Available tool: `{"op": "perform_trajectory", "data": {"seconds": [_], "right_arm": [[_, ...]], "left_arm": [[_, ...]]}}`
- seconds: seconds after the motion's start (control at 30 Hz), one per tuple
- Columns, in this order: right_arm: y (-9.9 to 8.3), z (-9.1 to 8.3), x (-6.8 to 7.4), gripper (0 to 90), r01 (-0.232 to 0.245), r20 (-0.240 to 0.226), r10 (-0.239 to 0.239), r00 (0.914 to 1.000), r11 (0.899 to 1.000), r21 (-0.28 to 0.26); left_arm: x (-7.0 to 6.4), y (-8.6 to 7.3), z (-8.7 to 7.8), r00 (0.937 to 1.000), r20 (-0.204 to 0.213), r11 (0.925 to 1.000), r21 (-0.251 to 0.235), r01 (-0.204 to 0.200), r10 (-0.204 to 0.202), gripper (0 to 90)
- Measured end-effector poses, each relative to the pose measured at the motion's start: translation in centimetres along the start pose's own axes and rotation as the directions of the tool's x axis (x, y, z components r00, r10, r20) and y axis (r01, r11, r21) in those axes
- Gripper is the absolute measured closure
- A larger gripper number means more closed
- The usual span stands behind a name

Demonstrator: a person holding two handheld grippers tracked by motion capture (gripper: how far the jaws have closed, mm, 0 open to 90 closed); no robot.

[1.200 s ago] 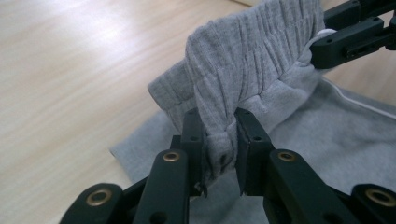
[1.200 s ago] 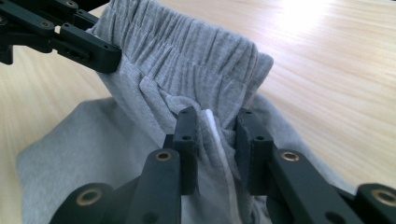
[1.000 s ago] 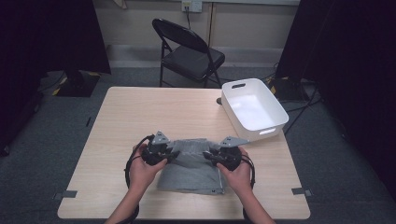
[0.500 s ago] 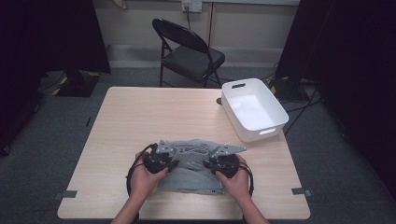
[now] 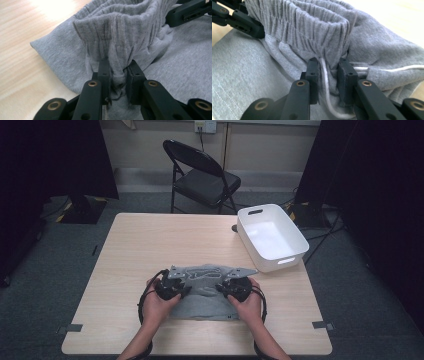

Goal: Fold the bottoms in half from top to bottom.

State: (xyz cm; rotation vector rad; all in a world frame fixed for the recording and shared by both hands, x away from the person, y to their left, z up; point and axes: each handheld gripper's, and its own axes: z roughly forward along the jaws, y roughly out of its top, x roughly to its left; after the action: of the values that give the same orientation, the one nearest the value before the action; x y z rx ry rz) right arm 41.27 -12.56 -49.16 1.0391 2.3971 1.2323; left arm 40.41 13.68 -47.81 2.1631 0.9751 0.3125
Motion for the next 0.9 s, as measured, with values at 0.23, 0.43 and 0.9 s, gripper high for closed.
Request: {"op": "perform_trajectory", "data": {"seconds": [0.23, 0.43, 0.9], "right_arm": [[1.1, 1.2, -1.1, 73.7, -0.003, 0.020, 0.003, 0.9998, 1.000, 0.004], [1.3, 1.2, -1.0, 71.4, -0.003, 0.022, 0.003, 0.9998, 1.000, 0.012], [2.2, -0.4, -0.3, 48.0, -0.013, 0.028, 0.013, 0.9995, 1.000, 0.003]], "left_arm": [[1.1, 0.8, 0.9, 0.9998, -0.012, 0.9998, 0.001, 0.017, -0.017, 76.8], [1.2, 0.9, 0.7, 0.9996, -0.005, 0.9996, 0.002, 0.028, -0.028, 76.6], [1.3, 1.4, -1.0, 0.9989, -0.003, 0.9986, -0.027, 0.046, -0.047, 55.5]]}}
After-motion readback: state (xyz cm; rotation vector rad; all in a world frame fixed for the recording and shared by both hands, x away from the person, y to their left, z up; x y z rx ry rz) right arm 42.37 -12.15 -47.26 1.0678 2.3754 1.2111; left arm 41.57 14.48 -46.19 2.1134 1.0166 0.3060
